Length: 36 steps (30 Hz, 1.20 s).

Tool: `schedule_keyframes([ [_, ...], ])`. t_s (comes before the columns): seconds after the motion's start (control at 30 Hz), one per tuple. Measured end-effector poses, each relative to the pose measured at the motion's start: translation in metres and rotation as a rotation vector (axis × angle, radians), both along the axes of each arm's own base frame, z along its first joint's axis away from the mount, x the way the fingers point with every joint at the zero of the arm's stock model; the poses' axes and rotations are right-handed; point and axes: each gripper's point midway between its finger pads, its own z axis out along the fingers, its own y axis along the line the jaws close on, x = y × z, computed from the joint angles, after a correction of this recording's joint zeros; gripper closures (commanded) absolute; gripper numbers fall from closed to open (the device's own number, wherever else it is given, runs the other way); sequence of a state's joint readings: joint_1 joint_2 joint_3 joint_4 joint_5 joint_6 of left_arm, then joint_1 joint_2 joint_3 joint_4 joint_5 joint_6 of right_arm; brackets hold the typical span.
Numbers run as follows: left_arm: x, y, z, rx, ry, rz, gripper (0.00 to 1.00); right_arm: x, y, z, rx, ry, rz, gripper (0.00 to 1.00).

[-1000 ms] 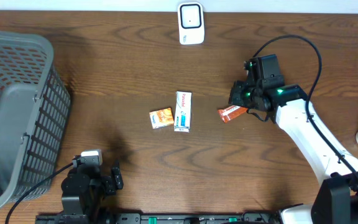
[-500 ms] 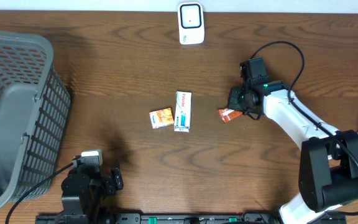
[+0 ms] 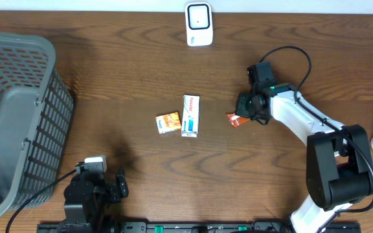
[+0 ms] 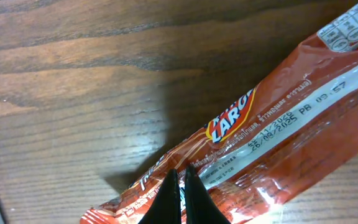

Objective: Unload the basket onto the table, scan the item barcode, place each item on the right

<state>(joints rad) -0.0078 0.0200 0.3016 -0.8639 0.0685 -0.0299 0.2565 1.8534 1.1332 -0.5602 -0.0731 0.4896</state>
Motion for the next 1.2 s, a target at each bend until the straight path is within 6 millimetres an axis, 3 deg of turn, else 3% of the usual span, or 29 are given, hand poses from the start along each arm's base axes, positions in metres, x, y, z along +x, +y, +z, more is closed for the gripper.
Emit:
schedule_keyframes([
  [0.07, 0.000, 0.000, 0.000, 0.000, 0.000, 0.000, 0.14, -0.002, 0.000, 0.003, 0.001, 0.011, 0.001, 0.99],
  [0.3, 0.000, 0.000, 0.000, 0.000, 0.000, 0.000, 0.14, -0.002, 0.004, 0.040, 0.034, -0.038, 0.008, 0.99],
  [0.47, 0.000, 0.000, 0.000, 0.000, 0.000, 0.000, 0.14, -0.005, 0.005, 0.034, 0.032, -0.014, 0.012, 0.99],
  [0.6, 0.000, 0.000, 0.000, 0.000, 0.000, 0.000, 0.14, -0.018, 0.021, 0.002, 0.016, 0.075, 0.034, 0.99],
  [0.67, 0.000, 0.000, 0.000, 0.000, 0.000, 0.000, 0.14, -0.019, 0.028, -0.001, 0.015, 0.078, 0.044, 0.99],
  [0.83, 0.000, 0.000, 0.000, 0.000, 0.000, 0.000, 0.14, -0.028, 0.056, -0.002, 0.004, 0.074, 0.097, 0.99],
  [1.1, 0.000, 0.000, 0.000, 0.000, 0.000, 0.000, 0.14, -0.044, 0.080, 0.000, 0.065, 0.114, 0.149, 0.99],
  [1.17, 0.000, 0.000, 0.000, 0.000, 0.000, 0.000, 0.14, -0.048, 0.088, 0.009, 0.121, 0.118, 0.173, 0.99],
  [1.2, 0.000, 0.000, 0.000, 0.000, 0.000, 0.000, 0.15, -0.046, 0.093, 0.025, 0.171, 0.088, 0.192, 0.99],
])
